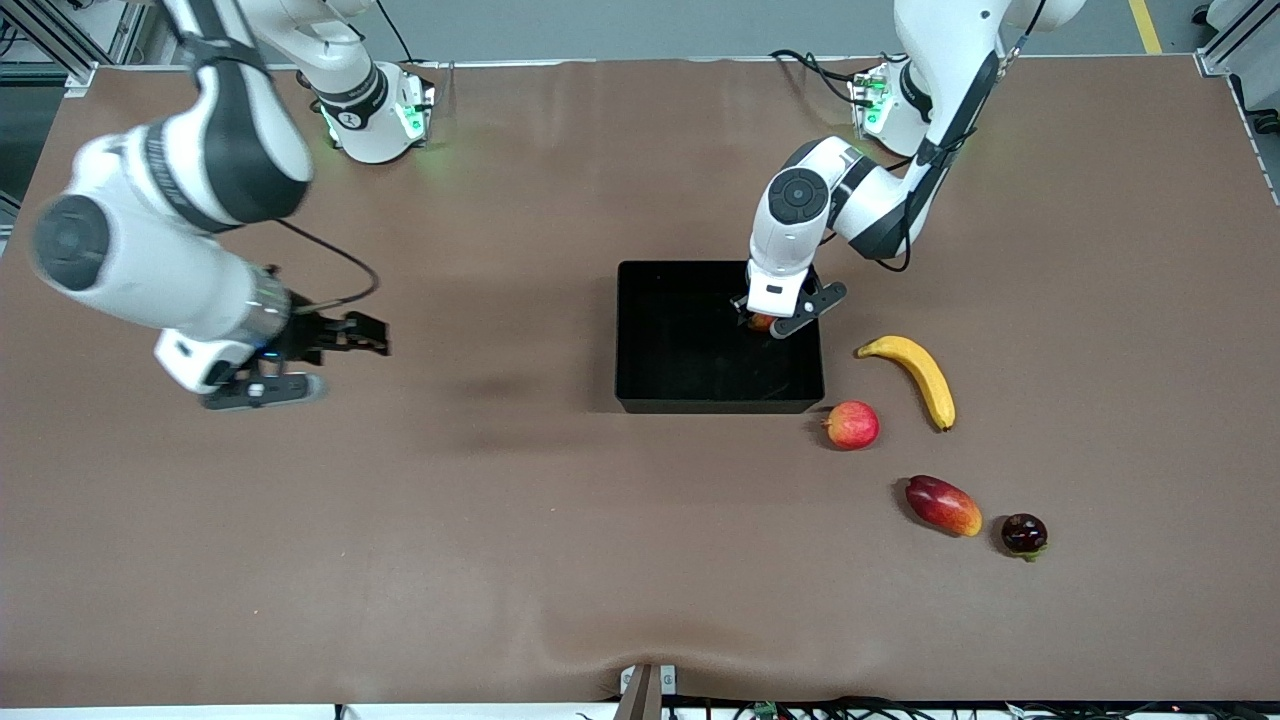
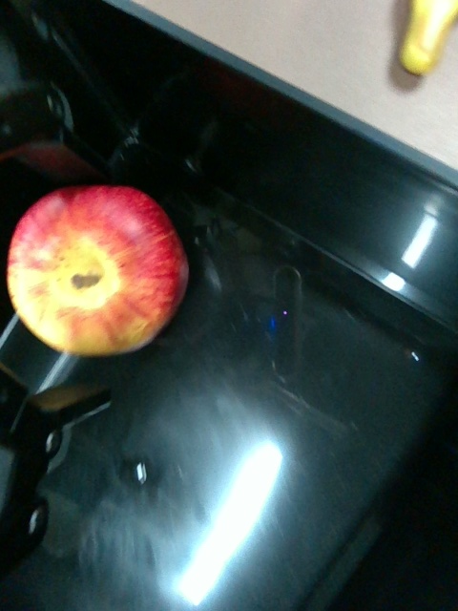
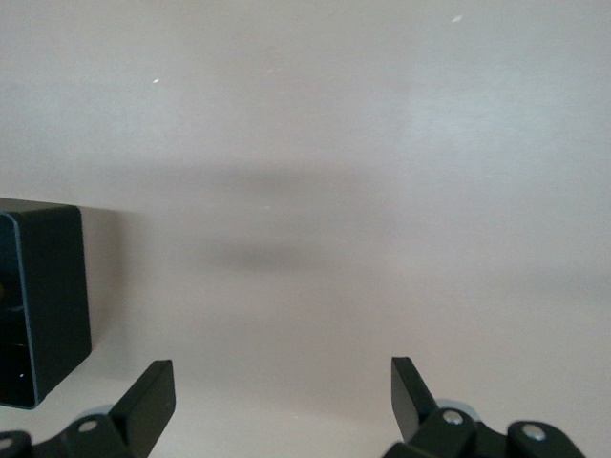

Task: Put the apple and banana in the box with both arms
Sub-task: 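Lower the apple into the tray and open the left gripper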

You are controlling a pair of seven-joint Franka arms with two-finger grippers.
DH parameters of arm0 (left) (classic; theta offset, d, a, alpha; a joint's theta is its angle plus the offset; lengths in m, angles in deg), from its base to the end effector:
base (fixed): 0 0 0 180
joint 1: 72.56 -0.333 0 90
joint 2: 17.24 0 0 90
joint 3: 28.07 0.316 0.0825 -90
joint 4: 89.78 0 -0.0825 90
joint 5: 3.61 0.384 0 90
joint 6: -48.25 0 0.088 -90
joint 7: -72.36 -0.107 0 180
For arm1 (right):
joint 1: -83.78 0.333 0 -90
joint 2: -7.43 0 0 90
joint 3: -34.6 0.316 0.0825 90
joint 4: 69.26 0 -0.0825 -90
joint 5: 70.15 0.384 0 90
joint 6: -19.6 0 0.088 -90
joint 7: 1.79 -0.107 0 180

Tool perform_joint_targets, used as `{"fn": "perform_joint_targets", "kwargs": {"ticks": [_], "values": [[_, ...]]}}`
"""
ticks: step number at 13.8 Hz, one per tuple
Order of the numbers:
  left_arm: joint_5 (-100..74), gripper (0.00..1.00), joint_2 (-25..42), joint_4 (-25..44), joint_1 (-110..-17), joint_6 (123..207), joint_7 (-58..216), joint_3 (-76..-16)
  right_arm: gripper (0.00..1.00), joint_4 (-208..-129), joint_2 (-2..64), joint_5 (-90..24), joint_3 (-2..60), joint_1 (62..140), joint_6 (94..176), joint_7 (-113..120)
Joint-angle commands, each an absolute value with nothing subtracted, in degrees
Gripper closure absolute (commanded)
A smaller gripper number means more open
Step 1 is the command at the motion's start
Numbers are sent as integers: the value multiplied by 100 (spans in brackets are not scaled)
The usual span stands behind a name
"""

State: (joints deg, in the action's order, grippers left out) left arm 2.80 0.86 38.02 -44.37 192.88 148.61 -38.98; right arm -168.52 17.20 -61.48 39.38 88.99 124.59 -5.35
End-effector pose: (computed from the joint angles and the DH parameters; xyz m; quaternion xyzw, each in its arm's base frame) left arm 0.4227 -0.3462 0.2302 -0.9603 -0.2789 0.0016 0.0073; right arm 0.5945 0.1143 0.4716 -0.9957 -0.0334 0.0441 0.0747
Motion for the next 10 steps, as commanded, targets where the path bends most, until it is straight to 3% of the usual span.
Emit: {"fn": "perform_joint_targets", "kwargs": {"ticks": [1,3,5,10], "values": [[438,0,-97,2980,-4487,18506,14971,-3897,0,-16964,1228,-6494,4058,8677,12192,-495],[438,0,-107,1917,-4496,17425,14874,-3871,0,-16964,947,-6715,4049,8580,11964,-504],[438,0,-116,1343,-4802,16632,14289,-3853,0,-16955,683,-6865,4049,8440,11744,-504],[753,0,-230,1717,-6216,16383,12503,-3853,0,-16280,523,-6883,4049,8114,10892,-495]]}}
